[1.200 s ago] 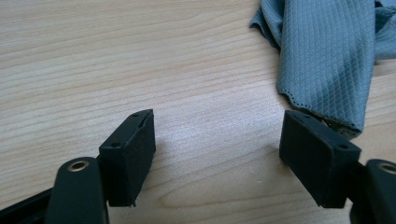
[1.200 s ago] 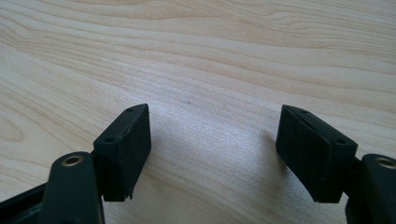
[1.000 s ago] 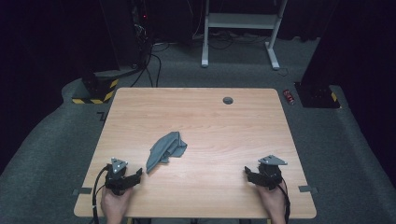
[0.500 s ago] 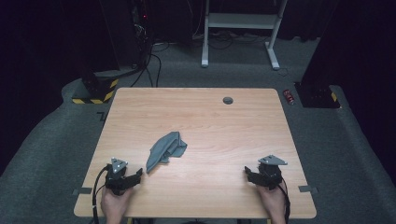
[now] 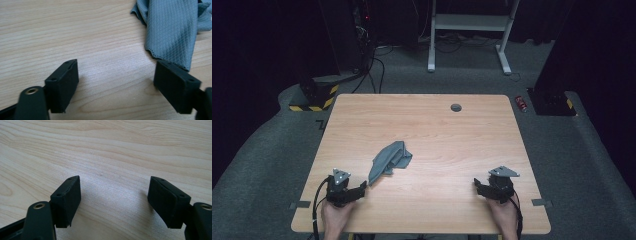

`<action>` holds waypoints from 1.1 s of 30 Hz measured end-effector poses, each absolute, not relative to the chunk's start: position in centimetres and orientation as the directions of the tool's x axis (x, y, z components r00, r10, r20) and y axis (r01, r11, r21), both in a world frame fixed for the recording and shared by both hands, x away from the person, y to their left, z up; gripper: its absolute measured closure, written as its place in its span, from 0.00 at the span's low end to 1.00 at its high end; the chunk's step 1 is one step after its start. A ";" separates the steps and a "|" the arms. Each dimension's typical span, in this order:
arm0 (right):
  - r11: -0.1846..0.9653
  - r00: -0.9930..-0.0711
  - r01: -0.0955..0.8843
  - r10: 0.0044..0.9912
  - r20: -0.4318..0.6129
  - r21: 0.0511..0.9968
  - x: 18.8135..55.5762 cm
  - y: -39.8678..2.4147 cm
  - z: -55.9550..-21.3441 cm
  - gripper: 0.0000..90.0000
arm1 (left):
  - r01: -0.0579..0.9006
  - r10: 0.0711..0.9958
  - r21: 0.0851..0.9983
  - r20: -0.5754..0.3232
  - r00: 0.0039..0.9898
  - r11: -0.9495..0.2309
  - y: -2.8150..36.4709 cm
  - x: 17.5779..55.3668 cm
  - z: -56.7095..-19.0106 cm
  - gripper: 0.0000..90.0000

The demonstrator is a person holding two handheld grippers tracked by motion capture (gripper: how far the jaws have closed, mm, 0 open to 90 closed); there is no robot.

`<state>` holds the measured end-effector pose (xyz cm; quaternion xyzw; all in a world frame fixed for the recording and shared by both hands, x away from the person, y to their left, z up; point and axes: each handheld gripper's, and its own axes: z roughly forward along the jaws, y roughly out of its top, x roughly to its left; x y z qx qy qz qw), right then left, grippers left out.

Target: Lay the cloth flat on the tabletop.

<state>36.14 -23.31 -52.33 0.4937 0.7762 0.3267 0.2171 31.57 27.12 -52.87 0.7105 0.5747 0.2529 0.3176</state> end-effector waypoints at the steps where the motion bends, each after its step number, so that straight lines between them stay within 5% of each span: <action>1: 0.300 -0.419 0.624 0.908 -0.015 0.721 36.1 -23.3 -52.3 0.29 | 0.655 0.977 0.743 -0.010 0.214 -0.136 27.2 31.5 -52.9 0.25; 9: 0.300 -0.418 0.625 0.908 -0.015 0.721 36.1 -23.3 -52.3 0.29 | 0.637 0.970 0.766 -0.081 0.227 -0.085 27.7 31.1 -52.6 0.26; 14: 0.299 -0.418 0.625 0.908 -0.015 0.721 36.1 -23.3 -52.3 0.29 | 0.616 0.941 0.788 -0.203 0.272 -0.008 27.6 31.3 -51.0 0.27; 33: 0.299 -0.417 0.625 0.909 -0.016 0.721 36.1 -23.3 -52.3 0.29 | 0.604 0.910 0.784 -0.139 0.390 -0.140 23.6 34.2 -49.7 0.30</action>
